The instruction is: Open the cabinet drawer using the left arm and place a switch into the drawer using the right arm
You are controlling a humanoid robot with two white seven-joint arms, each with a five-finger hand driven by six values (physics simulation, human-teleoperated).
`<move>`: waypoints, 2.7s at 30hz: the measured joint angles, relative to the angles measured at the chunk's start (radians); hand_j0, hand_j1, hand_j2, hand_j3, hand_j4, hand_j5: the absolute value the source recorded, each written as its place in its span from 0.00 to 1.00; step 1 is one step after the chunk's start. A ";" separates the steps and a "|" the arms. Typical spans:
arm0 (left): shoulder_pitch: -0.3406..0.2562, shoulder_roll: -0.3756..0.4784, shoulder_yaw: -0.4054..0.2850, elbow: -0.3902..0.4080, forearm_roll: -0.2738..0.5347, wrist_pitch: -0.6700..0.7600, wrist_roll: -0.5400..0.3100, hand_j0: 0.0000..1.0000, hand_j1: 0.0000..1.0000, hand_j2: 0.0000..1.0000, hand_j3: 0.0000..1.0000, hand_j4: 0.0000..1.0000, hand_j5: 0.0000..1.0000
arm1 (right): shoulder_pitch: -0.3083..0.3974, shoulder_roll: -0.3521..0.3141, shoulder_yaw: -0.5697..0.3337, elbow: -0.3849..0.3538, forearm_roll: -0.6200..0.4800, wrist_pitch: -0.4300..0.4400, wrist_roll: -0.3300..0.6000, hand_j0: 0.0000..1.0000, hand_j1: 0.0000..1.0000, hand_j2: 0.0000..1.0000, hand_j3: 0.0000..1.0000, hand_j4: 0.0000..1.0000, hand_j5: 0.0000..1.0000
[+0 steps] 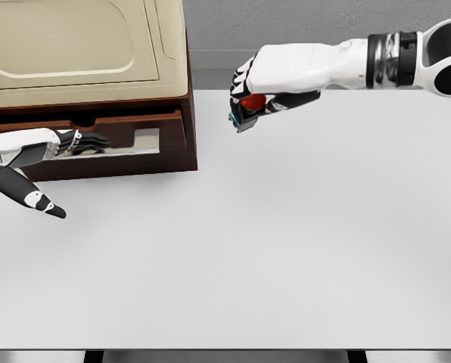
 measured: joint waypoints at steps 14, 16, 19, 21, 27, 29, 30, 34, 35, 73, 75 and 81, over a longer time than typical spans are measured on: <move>-0.005 0.000 -0.027 -0.001 0.026 0.002 0.005 1.00 1.00 1.00 1.00 1.00 1.00 | -0.049 0.087 0.043 0.006 -0.001 0.061 0.000 0.43 0.43 0.43 0.43 0.43 0.43; -0.005 0.009 -0.029 -0.003 0.040 0.002 0.003 1.00 1.00 1.00 1.00 1.00 1.00 | -0.055 0.098 0.046 0.006 -0.001 0.069 0.000 0.43 0.43 0.43 0.43 0.43 0.43; -0.008 0.029 -0.035 -0.008 0.078 0.003 -0.003 1.00 1.00 1.00 1.00 1.00 1.00 | -0.066 0.111 0.053 0.007 -0.001 0.078 0.000 0.43 0.43 0.43 0.43 0.43 0.43; -0.008 0.037 -0.040 -0.010 0.096 0.003 -0.001 1.00 1.00 1.00 1.00 1.00 1.00 | -0.072 0.120 0.057 0.007 -0.001 0.081 0.000 0.43 0.43 0.43 0.43 0.43 0.43; -0.009 0.045 -0.056 -0.012 0.130 0.001 0.003 1.00 1.00 1.00 1.00 1.00 1.00 | -0.092 0.148 0.074 0.007 -0.001 0.086 0.000 0.43 0.43 0.43 0.43 0.43 0.43; -0.009 0.047 -0.059 -0.012 0.138 0.002 0.001 1.00 1.00 1.00 1.00 1.00 1.00 | -0.095 0.156 0.075 0.007 -0.001 0.090 0.000 0.43 0.43 0.43 0.43 0.43 0.43; -0.009 0.050 -0.060 -0.013 0.144 0.002 -0.001 1.00 1.00 1.00 1.00 1.00 1.00 | -0.097 0.160 0.076 0.007 -0.002 0.091 0.000 0.43 0.43 0.43 0.43 0.43 0.43; -0.036 0.055 -0.082 -0.013 0.139 0.004 -0.006 1.00 1.00 1.00 1.00 1.00 1.00 | -0.107 0.177 0.079 0.007 -0.002 0.098 0.000 0.43 0.43 0.43 0.43 0.43 0.43; -0.036 0.055 -0.088 -0.013 0.149 0.004 -0.003 1.00 1.00 1.00 1.00 1.00 1.00 | -0.107 0.179 0.080 0.006 -0.003 0.098 0.000 0.43 0.43 0.43 0.43 0.43 0.43; -0.051 0.084 -0.127 -0.016 0.275 0.040 0.003 1.00 1.00 1.00 1.00 1.00 1.00 | -0.144 0.230 0.090 0.047 -0.033 0.109 0.000 0.43 0.43 0.43 0.43 0.43 0.43; -0.052 0.085 -0.127 -0.016 0.273 0.041 0.003 1.00 1.00 1.00 1.00 1.00 1.00 | -0.146 0.242 0.094 0.062 -0.033 0.113 0.000 0.43 0.43 0.43 0.43 0.43 0.43; -0.052 0.087 -0.128 -0.015 0.273 0.040 0.002 1.00 1.00 1.00 1.00 1.00 1.00 | -0.160 0.281 0.114 0.097 -0.034 0.136 0.000 0.43 0.43 0.43 0.43 0.43 0.43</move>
